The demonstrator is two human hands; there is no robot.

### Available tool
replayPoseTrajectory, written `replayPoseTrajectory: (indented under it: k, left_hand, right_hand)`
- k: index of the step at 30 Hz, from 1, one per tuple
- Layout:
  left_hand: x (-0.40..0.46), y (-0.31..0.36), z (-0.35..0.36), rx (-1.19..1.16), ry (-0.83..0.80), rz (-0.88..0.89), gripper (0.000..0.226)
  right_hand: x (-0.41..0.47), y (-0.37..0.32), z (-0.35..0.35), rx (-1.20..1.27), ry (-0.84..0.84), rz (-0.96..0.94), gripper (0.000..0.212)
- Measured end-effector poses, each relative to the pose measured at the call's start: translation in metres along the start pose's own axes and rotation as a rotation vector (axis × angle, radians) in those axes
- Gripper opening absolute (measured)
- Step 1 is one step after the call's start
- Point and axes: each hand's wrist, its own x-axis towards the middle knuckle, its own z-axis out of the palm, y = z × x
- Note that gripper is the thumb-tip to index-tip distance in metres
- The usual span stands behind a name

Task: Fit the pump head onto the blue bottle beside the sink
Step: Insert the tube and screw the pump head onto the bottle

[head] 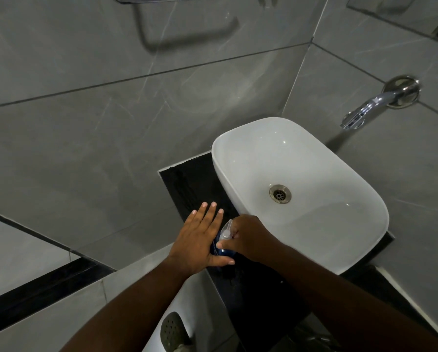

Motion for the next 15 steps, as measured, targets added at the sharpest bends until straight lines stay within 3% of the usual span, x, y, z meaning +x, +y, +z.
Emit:
replayPoseTrajectory:
  k: [4, 15]
  left_hand:
    - [0.0, -0.001, 0.0, -0.007, -0.003, 0.005, 0.117]
    - [0.003, -0.001, -0.004, -0.016, -0.017, 0.014, 0.118]
  right_hand:
    - [-0.002, 0.001, -0.001, 0.022, 0.011, 0.003, 0.045]
    - [-0.011, -0.006, -0.001, 0.078, 0.082, 0.029, 0.026]
